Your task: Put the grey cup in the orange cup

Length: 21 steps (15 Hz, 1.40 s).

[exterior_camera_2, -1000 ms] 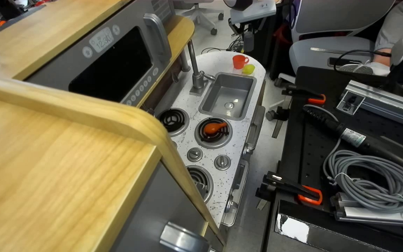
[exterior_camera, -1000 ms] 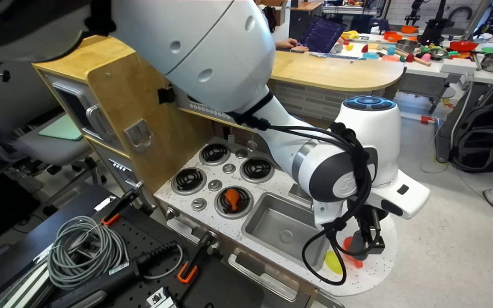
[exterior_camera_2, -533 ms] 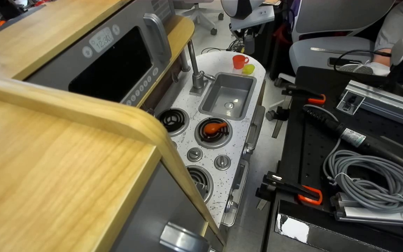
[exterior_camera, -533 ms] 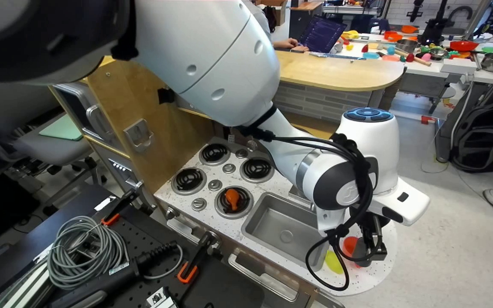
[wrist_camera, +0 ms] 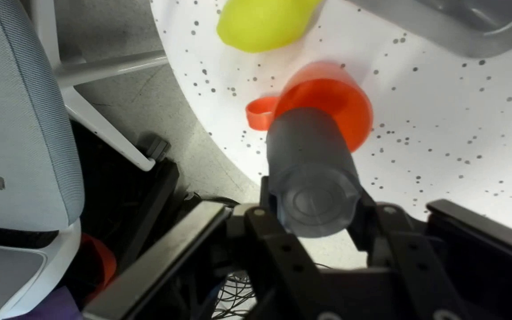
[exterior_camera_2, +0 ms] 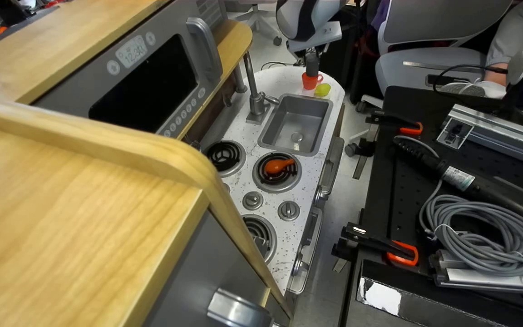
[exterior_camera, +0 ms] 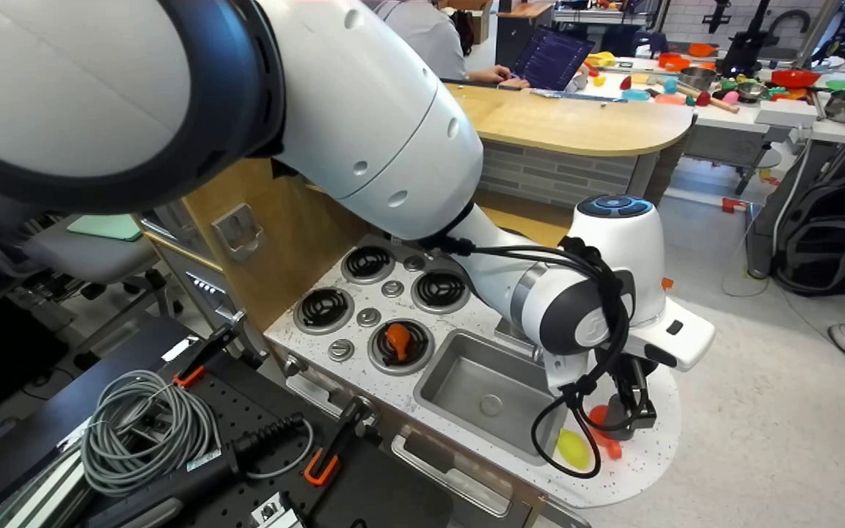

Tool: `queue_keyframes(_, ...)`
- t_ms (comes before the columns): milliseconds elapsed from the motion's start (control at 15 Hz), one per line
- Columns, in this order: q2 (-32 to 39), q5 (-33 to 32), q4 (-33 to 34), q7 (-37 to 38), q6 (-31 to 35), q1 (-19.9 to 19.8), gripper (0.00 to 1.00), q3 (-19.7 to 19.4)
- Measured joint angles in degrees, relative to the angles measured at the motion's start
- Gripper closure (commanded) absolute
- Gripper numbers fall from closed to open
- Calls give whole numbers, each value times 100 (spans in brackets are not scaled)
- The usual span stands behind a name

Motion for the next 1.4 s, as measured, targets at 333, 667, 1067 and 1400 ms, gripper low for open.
queue_keyframes(333,-1,3,288,0,0,0,87,82)
queue_keyframes(667,-1,10,305,0,-13,-19,87,127)
queue_keyframes(1067,3,23,300,0,-82,-81,87,256)
queue_keyframes(1400,2,25,297,0,-87,-132,87,262)
